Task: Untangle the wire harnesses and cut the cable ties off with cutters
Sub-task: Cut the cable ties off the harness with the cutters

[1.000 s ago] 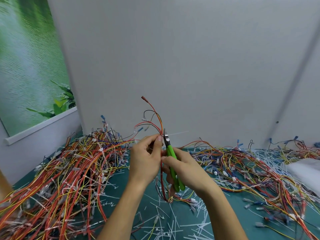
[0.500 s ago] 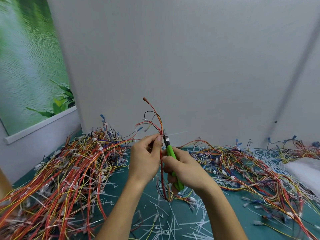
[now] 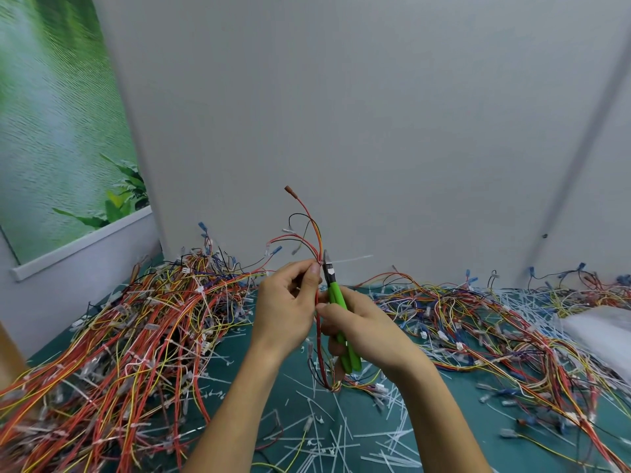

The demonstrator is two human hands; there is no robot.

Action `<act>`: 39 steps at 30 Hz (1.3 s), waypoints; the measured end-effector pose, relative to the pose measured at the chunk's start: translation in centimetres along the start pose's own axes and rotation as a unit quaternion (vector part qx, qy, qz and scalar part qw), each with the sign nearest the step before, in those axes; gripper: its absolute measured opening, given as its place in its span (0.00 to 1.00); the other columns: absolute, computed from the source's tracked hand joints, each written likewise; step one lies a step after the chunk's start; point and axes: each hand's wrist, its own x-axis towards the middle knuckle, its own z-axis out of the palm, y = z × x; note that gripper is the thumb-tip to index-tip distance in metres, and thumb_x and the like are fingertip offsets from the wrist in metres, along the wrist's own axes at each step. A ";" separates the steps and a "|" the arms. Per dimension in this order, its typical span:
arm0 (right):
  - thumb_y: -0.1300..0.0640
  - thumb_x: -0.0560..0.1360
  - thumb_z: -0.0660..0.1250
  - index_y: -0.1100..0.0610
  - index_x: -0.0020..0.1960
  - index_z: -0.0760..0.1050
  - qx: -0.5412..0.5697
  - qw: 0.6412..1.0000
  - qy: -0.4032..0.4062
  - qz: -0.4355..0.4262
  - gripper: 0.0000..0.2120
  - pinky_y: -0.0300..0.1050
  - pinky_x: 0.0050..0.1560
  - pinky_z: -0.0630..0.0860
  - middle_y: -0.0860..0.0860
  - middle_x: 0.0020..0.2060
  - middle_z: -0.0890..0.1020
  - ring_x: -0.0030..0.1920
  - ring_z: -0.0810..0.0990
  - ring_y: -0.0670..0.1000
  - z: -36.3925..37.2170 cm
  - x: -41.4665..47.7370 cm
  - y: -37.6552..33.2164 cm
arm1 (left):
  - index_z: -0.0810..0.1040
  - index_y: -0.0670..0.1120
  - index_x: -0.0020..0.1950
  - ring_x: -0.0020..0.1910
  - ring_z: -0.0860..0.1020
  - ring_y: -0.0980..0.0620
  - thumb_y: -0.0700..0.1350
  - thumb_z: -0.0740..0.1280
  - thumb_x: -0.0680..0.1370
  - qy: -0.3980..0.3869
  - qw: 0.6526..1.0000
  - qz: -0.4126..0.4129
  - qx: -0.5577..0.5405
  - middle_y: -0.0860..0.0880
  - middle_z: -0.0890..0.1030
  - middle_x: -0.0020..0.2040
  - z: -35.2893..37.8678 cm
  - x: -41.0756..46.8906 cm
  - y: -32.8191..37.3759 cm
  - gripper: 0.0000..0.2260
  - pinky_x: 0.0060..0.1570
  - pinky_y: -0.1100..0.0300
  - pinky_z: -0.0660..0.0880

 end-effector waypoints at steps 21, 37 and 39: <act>0.48 0.83 0.63 0.55 0.48 0.71 0.032 0.999 -0.012 0.006 0.11 0.46 0.31 0.73 0.49 0.33 0.72 0.30 0.73 0.49 0.0 -0.6 -0.4 | 0.85 0.50 0.57 0.47 0.83 0.55 0.47 0.67 0.82 0.007 0.999 0.016 0.035 0.55 0.85 0.47 -0.2 0.2 -0.1 0.08 0.47 0.54 0.82; 0.50 0.82 0.64 0.54 0.48 0.72 0.065 0.997 -0.031 0.001 0.09 0.43 0.31 0.71 0.52 0.34 0.70 0.31 0.70 0.50 0.0 -0.5 -0.5 | 0.85 0.47 0.59 0.48 0.82 0.55 0.48 0.67 0.83 0.009 0.998 0.039 0.054 0.55 0.84 0.48 -0.3 0.1 0.1 0.10 0.47 0.51 0.81; 0.48 0.80 0.65 0.54 0.49 0.73 0.062 0.998 -0.031 -0.002 0.09 0.44 0.33 0.72 0.53 0.35 0.70 0.32 0.71 0.51 0.1 -0.5 -0.5 | 0.85 0.47 0.59 0.47 0.82 0.54 0.48 0.66 0.83 0.008 0.998 0.042 0.054 0.54 0.84 0.47 -0.3 0.1 0.3 0.10 0.47 0.51 0.81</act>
